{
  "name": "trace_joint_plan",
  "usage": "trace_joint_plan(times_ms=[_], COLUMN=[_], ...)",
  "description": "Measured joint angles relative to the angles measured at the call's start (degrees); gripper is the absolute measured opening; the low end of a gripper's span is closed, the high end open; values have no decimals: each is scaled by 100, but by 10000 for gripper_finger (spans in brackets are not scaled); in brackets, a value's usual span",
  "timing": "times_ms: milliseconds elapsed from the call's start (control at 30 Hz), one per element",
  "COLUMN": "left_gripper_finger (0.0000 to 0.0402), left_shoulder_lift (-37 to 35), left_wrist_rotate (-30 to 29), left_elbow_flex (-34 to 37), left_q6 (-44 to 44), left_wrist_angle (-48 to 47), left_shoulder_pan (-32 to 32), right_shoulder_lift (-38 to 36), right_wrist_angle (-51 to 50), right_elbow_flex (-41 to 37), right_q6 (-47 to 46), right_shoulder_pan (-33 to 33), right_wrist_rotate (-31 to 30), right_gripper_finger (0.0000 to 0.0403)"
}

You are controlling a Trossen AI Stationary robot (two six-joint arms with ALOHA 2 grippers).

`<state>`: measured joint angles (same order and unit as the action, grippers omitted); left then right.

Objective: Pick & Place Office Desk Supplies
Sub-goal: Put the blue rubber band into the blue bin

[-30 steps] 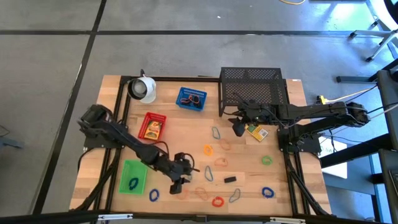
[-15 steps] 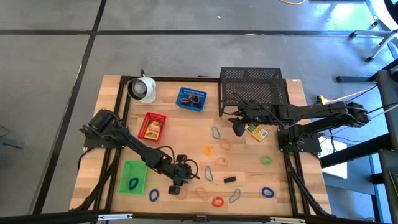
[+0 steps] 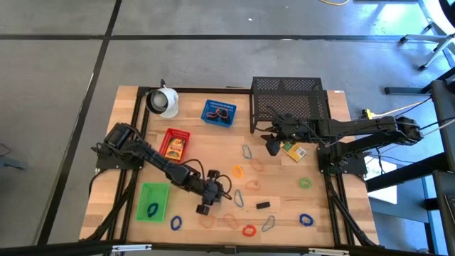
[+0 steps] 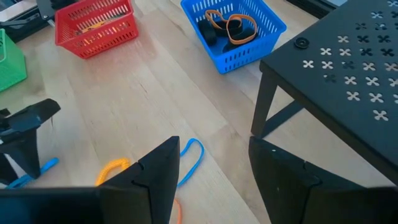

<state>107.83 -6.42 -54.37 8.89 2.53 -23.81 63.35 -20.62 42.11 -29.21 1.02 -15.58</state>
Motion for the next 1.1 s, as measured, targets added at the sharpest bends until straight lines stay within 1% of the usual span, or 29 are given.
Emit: trace_joint_plan(times_ms=[133,233,333,467,533,667,767,933,1100], left_gripper_finger=[144,128,92,24,8,2,3,3,2], left_shoulder_lift=[0,-11,-10,-14,-16,-44,-123,-529,-1153], left_wrist_rotate=[34,55,32,85,112,119,105,-210,-574], left_elbow_flex=[-2,-9,-9,-9,-9,-4,17,11,9], left_q6=[-272,-262,-265,-127,118,660,754,889,1324], left_wrist_angle=[-85,-205,-210,-212,-210,-140,48,218,361], left_shoulder_pan=[79,135,139,145,146,146,143,162,265], right_shoulder_lift=[0,0,0,0,0,0,0,0,0], right_wrist_angle=[0,0,0,0,0,0,0,0,0], right_elbow_flex=[0,0,0,0,0,0,0,0,0], right_q6=[-11,-11,-11,-10,-11,-15,-17,-198,-185], right_shoulder_pan=[0,0,0,0,0,0,0,1,2], right_wrist_rotate=[0,0,0,0,0,0,0,152,166], right_gripper_finger=[194,194,194,194,194,194,194,194,194])
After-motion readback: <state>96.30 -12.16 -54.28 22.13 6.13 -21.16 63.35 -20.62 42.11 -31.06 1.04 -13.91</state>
